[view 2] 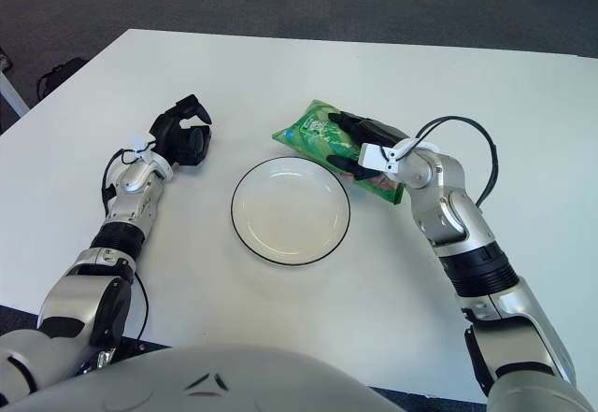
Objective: Put the snack into the plate.
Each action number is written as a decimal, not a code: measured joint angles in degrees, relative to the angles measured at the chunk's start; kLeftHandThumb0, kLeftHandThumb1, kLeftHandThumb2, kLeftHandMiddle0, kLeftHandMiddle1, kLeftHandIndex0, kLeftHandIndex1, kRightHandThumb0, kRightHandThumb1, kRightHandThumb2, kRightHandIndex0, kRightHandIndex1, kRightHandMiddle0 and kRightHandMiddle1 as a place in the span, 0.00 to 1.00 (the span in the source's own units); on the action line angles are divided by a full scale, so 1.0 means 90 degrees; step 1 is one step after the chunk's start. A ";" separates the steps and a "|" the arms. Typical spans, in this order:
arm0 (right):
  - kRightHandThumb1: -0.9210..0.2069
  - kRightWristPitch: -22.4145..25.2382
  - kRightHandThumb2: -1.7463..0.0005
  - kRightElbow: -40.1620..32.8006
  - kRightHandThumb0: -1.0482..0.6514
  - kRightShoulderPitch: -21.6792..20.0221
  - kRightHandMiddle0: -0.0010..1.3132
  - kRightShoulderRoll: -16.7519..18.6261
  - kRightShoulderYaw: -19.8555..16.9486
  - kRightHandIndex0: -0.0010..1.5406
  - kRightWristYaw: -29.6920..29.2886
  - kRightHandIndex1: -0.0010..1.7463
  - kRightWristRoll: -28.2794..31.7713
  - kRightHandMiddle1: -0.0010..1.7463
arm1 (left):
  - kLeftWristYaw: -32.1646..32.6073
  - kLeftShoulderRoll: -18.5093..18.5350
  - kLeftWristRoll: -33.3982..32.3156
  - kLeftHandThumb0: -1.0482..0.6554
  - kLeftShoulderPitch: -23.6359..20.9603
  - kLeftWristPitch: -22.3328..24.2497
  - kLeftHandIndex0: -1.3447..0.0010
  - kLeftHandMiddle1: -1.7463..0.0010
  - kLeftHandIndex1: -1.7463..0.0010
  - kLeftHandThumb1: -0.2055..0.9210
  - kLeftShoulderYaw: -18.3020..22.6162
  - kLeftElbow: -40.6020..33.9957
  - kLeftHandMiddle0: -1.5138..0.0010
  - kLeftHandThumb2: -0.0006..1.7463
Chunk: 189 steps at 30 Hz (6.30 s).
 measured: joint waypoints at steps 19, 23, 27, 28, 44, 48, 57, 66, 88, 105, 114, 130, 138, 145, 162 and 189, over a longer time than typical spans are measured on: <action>0.00 -0.0254 0.49 0.0980 0.00 -0.0032 0.00 -0.0269 -0.0140 0.00 -0.0808 0.00 -0.0400 0.09 | -0.0158 0.0021 -0.0006 0.34 0.0001 0.0061 0.57 0.00 0.00 0.49 0.0008 0.0011 0.19 0.73; 0.00 -0.0177 0.50 0.1064 0.00 -0.0021 0.00 -0.0271 -0.0167 0.00 -0.0940 0.00 -0.0531 0.11 | -0.0201 0.0021 -0.0022 0.34 -0.0001 0.0060 0.57 0.00 0.00 0.49 0.0028 0.0026 0.18 0.73; 0.00 -0.0111 0.51 0.1148 0.00 -0.0007 0.00 -0.0271 -0.0198 0.00 -0.1058 0.00 -0.0603 0.12 | -0.0276 0.0025 -0.0046 0.34 -0.0001 0.0060 0.57 0.00 0.00 0.49 0.0048 0.0042 0.18 0.73; 0.00 -0.0104 0.51 0.1185 0.00 -0.0007 0.00 -0.0272 -0.0203 0.00 -0.1083 0.00 -0.0621 0.12 | -0.0295 0.0026 -0.0047 0.34 -0.0003 0.0060 0.57 0.00 0.00 0.49 0.0052 0.0046 0.18 0.73; 0.25 -0.0983 0.53 0.2962 0.26 -0.0439 0.01 -0.0345 -0.0102 0.00 -0.2490 0.43 -0.0969 0.61 | -0.0414 0.0030 -0.0050 0.34 -0.0038 0.0014 0.56 0.00 0.00 0.49 0.0100 0.0094 0.20 0.73; 0.39 -0.1413 0.38 0.3697 0.60 -0.0601 0.13 -0.0356 0.0103 0.08 -0.3567 0.83 -0.1342 0.87 | -0.0418 0.0017 -0.0047 0.34 -0.0042 -0.0030 0.56 0.00 0.00 0.49 0.0125 0.0120 0.21 0.74; 0.56 -0.1879 0.23 0.4261 0.89 -0.0697 0.58 -0.0356 0.0228 0.40 -0.4938 0.99 -0.1550 1.00 | -0.0418 0.0008 -0.0036 0.34 -0.0043 -0.0098 0.57 0.00 0.00 0.49 0.0138 0.0142 0.20 0.73; 0.60 -0.2016 0.19 0.4371 0.91 -0.0754 0.69 -0.0296 0.0015 0.43 -0.5053 1.00 -0.1220 1.00 | -0.0418 -0.0006 -0.0030 0.34 -0.0072 -0.0233 0.56 0.00 0.00 0.48 0.0142 0.0218 0.18 0.74; 0.67 -0.1282 0.14 0.3571 0.93 -0.0760 0.78 -0.0257 -0.0304 0.48 -0.4474 1.00 -0.1003 1.00 | -0.0267 -0.0008 0.0019 0.32 -0.0075 -0.0134 0.51 0.00 0.00 0.41 0.0119 0.0189 0.16 0.79; 0.70 -0.0373 0.12 0.0739 0.94 -0.0327 0.79 0.0464 -0.1241 0.49 -0.3441 1.00 0.0121 1.00 | -0.0257 0.0006 0.0021 0.34 -0.0088 -0.0098 0.55 0.00 0.00 0.47 0.0115 0.0188 0.18 0.75; 0.71 -0.0652 0.11 -0.0300 0.94 -0.0443 0.81 0.0633 -0.1439 0.50 -0.3185 1.00 0.0456 1.00 | -0.0188 0.0007 0.0021 0.34 -0.0113 -0.0081 0.56 0.00 0.00 0.49 0.0113 0.0234 0.18 0.73; 0.74 -0.2206 0.09 -0.0155 0.95 -0.1233 0.80 0.0771 -0.1336 0.52 -0.2651 1.00 0.0901 1.00 | -0.0164 0.0002 0.0013 0.34 -0.0308 0.0103 0.57 0.00 0.00 0.50 0.0143 0.0567 0.19 0.72; 0.78 -0.2281 0.05 -0.0166 0.97 -0.1385 0.85 0.0891 -0.1024 0.55 -0.1733 1.00 0.1493 1.00 | -0.0164 0.0011 0.0016 0.34 -0.0358 0.0103 0.57 0.00 0.00 0.50 0.0165 0.0672 0.19 0.72; 0.79 -0.2308 0.05 -0.0452 0.97 -0.1397 0.84 0.0927 -0.0859 0.55 -0.1178 1.00 0.1705 1.00 | -0.0160 0.0009 0.0021 0.34 -0.0370 0.0103 0.57 0.00 0.00 0.50 0.0163 0.0695 0.19 0.72; 0.73 -0.0660 0.11 -0.2742 0.88 -0.0384 0.66 0.0766 -0.0556 0.51 0.0255 1.00 0.2227 0.97 | 0.0058 -0.0040 0.0086 0.34 -0.0327 0.0105 0.57 0.00 0.00 0.49 0.0112 0.0547 0.19 0.73; 0.23 -0.3993 0.71 -0.0550 0.06 -0.0713 0.00 -0.0422 0.0218 0.00 0.2775 0.01 0.2536 0.18 | 0.0451 -0.0087 0.0314 0.32 -0.0149 0.0216 0.52 0.00 0.00 0.42 -0.0083 0.0092 0.18 0.79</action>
